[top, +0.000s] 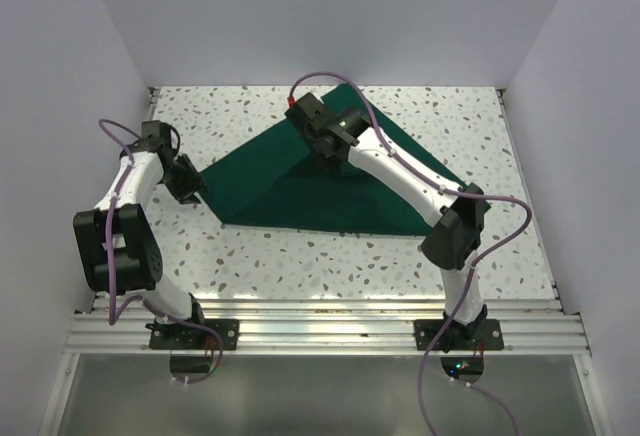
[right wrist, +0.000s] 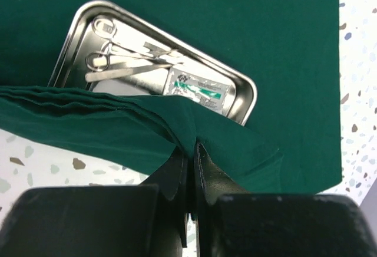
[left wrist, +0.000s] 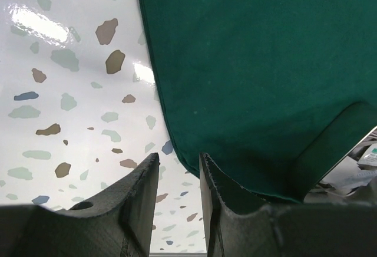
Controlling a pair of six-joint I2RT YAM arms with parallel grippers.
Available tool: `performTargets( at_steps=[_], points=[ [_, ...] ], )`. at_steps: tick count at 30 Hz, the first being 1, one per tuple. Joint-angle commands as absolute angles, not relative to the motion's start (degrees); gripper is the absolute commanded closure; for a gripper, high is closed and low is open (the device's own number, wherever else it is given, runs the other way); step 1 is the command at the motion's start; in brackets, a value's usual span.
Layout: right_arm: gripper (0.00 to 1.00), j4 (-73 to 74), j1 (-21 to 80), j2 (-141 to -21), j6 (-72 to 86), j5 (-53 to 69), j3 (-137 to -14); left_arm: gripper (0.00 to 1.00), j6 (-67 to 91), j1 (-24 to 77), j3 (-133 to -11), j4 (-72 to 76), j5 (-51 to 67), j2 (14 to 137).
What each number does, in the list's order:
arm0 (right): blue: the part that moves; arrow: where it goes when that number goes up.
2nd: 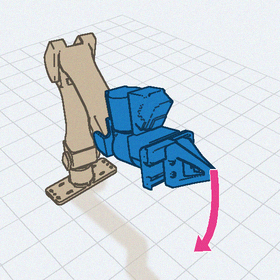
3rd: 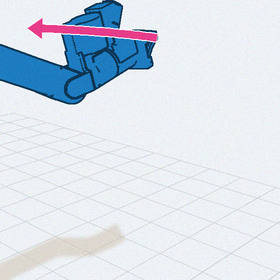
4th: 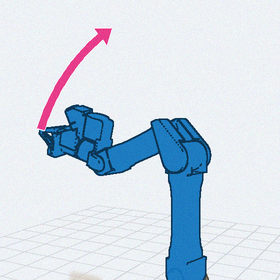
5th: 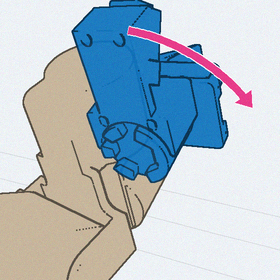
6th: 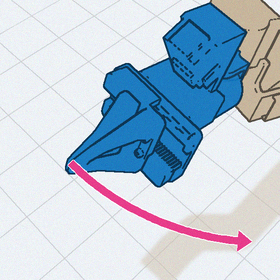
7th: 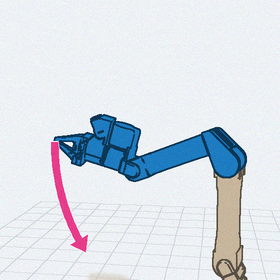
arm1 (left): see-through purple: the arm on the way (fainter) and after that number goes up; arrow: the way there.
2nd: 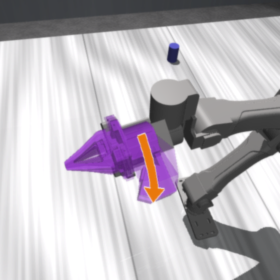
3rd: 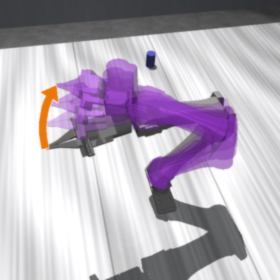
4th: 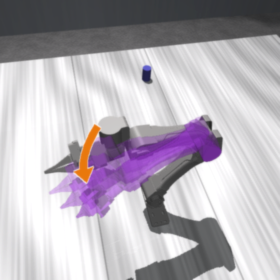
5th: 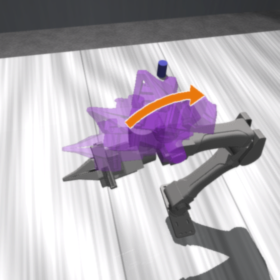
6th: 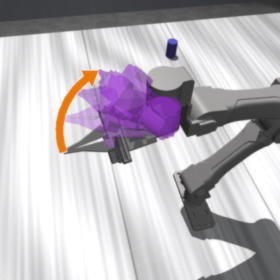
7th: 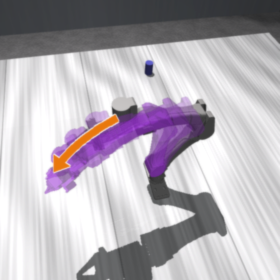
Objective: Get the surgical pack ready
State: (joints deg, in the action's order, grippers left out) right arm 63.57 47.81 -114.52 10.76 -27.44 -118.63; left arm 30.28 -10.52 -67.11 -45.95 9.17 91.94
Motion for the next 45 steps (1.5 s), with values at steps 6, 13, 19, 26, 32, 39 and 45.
performTargets(
  at_steps=[6,13,19,26,32,39,45],
  points=[
    [1.0,63.11,45.53,-118.74,7.56,-26.01,-127.7,0.62,28.65,-11.25,-68.56,-46.06,11.42,91.32],
    [1.0,62.49,42.63,-120.85,6.15,-25.14,-131.04,0.62,28.92,-11.34,-67.94,-45.62,11.6,91.76],
    [1.0,62.58,40.26,-122.26,5.54,-23.74,-134.21,0.62,29.27,-11.34,-68.38,-45.44,11.69,92.81],
    [1.0,61.35,38.94,-124.27,6.15,-22.77,-135.17,0.62,29.71,-11.34,-69.17,-44.91,12.39,94.92],
    [1.0,59.68,38.58,-127.88,6.85,-21.45,-138.07,0.62,29.27,-11.34,-69.52,-45.35,12.04,95.97],
    [0.98,57.83,37.53,-129.37,7.21,-22.32,-135.98,0.62,28.74,-11.34,-70.05,-45.35,12.13,97.2],
    [0.95,56.08,36.91,-130.78,7.29,-22.85,-134.65,0.63,28.57,-11.34,-70.66,-45.35,12.83,98.7]
  ],
)
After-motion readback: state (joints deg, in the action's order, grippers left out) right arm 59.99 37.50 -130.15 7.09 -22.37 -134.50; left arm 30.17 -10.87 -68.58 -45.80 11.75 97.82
